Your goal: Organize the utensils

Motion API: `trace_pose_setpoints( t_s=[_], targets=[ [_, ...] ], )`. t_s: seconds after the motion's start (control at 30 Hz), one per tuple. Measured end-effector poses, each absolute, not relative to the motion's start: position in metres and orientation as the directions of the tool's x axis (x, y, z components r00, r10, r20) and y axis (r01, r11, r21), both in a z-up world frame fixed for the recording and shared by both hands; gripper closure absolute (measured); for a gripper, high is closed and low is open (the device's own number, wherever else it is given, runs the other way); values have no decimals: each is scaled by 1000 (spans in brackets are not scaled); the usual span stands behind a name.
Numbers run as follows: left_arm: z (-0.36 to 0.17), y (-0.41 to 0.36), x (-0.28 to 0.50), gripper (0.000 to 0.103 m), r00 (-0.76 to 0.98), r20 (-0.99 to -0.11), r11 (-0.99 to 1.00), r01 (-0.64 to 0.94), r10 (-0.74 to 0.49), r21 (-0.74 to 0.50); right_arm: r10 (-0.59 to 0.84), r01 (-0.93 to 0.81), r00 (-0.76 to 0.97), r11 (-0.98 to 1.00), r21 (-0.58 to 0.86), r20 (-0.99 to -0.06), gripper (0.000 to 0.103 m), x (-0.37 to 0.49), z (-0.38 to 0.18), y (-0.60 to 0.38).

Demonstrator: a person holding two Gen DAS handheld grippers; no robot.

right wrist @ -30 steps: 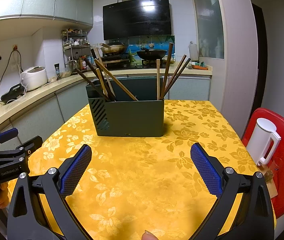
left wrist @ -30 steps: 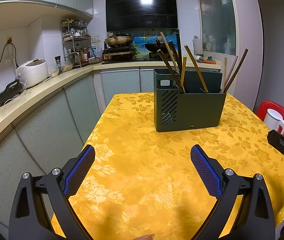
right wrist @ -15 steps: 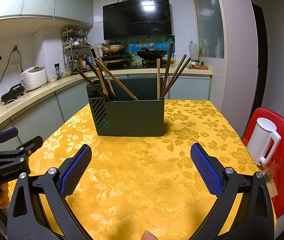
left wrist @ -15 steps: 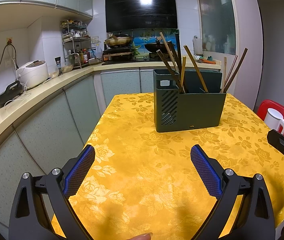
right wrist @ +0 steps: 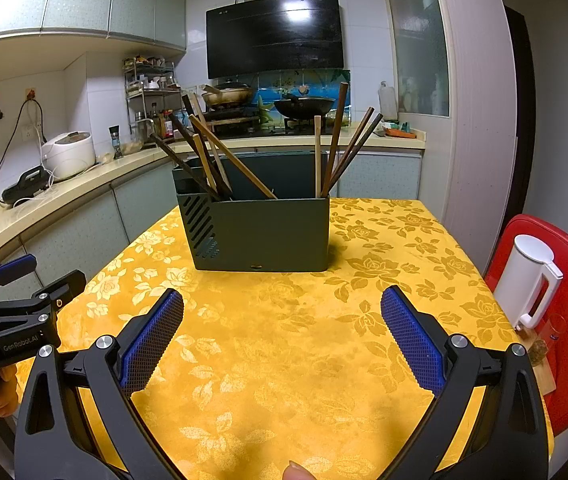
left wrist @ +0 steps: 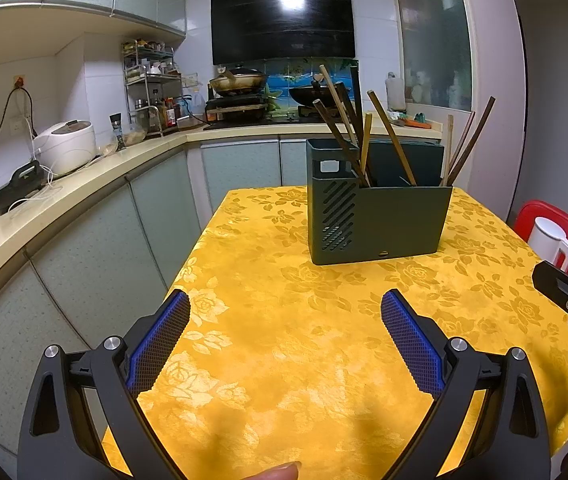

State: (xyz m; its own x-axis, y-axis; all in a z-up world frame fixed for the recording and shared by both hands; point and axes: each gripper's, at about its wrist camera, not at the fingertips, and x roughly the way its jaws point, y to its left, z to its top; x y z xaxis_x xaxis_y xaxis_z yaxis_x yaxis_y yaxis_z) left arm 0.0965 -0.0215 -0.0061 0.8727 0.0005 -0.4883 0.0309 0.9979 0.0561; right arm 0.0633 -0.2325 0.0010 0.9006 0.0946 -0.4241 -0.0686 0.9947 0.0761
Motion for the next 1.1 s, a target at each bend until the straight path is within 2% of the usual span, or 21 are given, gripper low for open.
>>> trace_pose_setpoints(
  t_s=[0.67,1.1],
  targets=[
    [-6,-22,95,10,886,-463,998,34,-8,48,94,-68,900,995,76,-426,7,64,1,-233],
    [-1,-13,96,10,880,-476,1000,12,1,24,97,-73,893,995,72,-439,7,55,-4,-228]
  ],
)
